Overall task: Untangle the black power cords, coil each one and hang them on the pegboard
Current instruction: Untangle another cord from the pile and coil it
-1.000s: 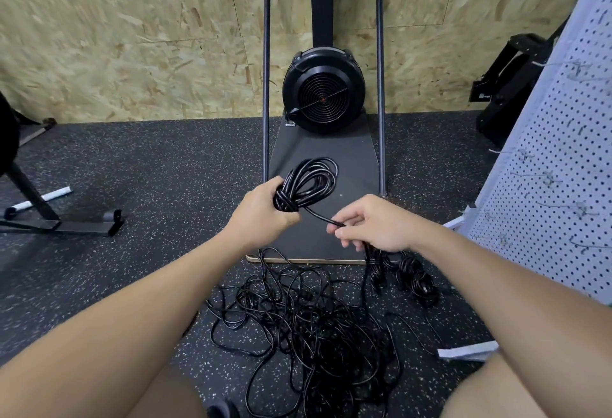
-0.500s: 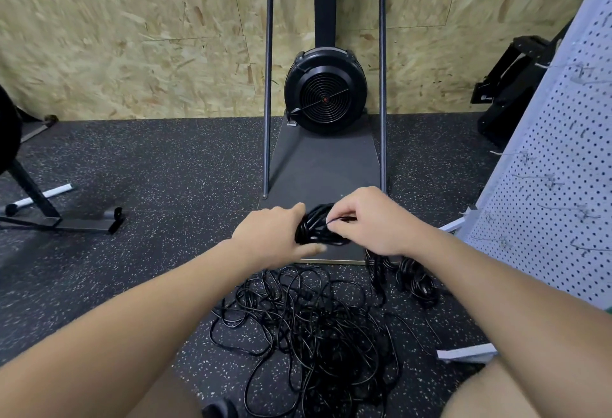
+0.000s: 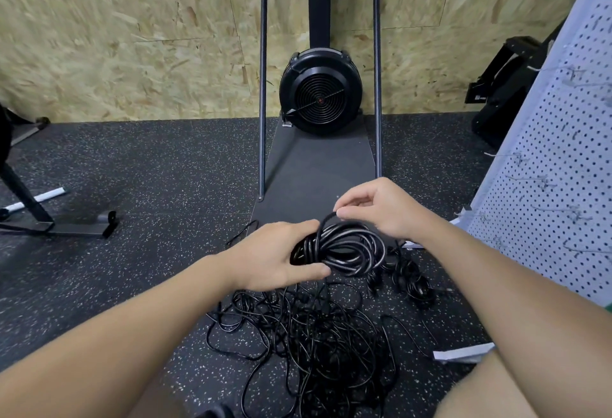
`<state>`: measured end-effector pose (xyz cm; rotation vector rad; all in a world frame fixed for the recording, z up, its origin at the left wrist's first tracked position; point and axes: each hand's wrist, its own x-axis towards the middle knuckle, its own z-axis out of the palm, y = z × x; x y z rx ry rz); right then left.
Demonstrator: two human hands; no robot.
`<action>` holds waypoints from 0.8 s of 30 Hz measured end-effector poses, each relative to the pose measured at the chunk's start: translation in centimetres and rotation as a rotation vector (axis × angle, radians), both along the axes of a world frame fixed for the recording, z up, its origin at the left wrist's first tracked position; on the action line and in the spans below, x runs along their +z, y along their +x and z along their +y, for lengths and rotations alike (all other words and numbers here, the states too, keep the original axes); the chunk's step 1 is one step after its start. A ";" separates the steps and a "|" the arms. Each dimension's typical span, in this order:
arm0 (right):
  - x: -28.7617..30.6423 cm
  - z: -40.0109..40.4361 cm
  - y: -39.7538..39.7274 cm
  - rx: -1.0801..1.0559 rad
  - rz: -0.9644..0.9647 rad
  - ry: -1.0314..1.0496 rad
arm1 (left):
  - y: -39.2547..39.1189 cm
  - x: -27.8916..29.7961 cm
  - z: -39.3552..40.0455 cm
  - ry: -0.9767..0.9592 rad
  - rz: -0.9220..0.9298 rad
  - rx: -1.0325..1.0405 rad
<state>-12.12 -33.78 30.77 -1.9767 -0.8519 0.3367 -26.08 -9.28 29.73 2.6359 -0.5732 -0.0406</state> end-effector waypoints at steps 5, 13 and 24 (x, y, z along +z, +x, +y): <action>-1.3 0.8 0.5 -0.077 0.124 -0.018 | 0.7 0.1 -0.1 -0.348 0.084 0.156; -2.6 2.6 -1.2 0.000 0.074 -0.108 | 3.2 -0.7 1.4 -0.466 -0.029 0.425; -0.5 2.6 -3.1 0.088 -0.212 -0.397 | 5.6 -3.1 2.1 -0.211 0.056 0.578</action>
